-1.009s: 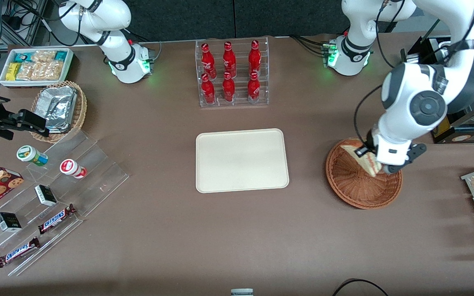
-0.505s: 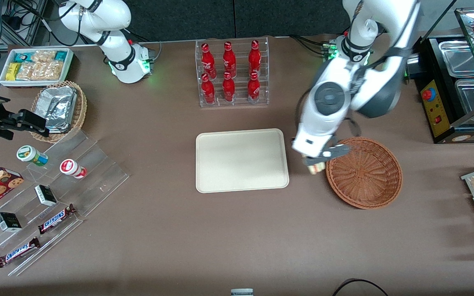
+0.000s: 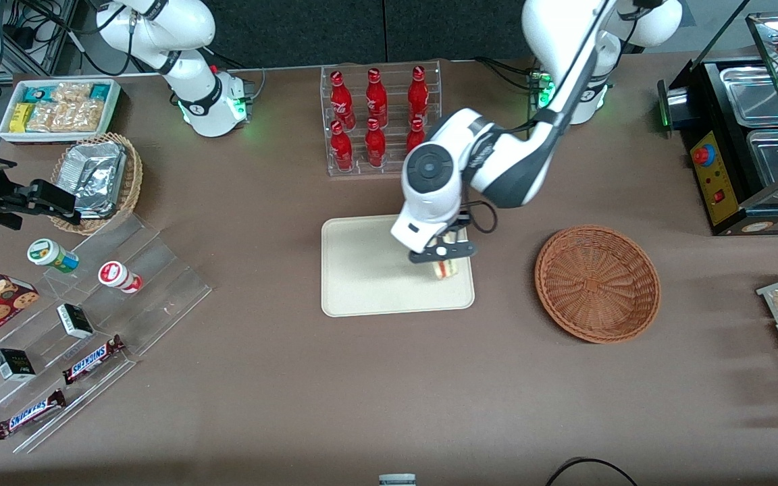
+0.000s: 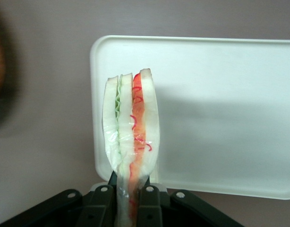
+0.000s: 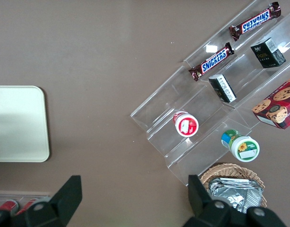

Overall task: Place sandwich from basket to tray
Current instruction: 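Lift the sandwich and carry it over the cream tray, then lower the sandwich onto the tray and open the left gripper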

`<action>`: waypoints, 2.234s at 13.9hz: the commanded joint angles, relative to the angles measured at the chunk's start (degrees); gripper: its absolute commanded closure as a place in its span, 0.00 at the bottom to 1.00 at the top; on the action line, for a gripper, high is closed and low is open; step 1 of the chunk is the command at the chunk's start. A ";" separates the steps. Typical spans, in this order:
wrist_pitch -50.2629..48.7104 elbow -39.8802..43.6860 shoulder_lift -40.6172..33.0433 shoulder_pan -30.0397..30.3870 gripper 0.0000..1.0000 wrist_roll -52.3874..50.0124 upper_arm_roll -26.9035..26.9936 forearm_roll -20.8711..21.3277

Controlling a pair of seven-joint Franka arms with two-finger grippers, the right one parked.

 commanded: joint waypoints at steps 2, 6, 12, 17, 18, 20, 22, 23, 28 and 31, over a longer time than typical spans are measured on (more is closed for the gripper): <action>2.83 2.23 4.75 -4.51 0.82 -0.12 0.85 -0.59; 7.48 2.24 6.95 -6.09 0.82 -0.12 0.76 -0.68; 12.68 2.59 10.39 -7.42 0.81 -1.00 0.76 -0.15; 12.77 2.59 10.74 -7.33 0.64 -0.39 0.85 0.29; 12.77 2.59 11.00 -7.33 0.30 -0.04 0.85 0.29; 12.77 2.68 11.36 -7.33 0.01 0.05 0.85 1.08; 12.68 2.68 10.92 -7.24 0.01 -0.03 0.94 1.17; 12.07 2.76 10.22 -7.07 0.01 -0.47 1.03 1.17; 2.60 3.91 1.53 -6.28 0.00 -3.01 1.99 0.55; -5.22 3.55 -6.11 -2.69 0.00 -3.20 2.35 0.38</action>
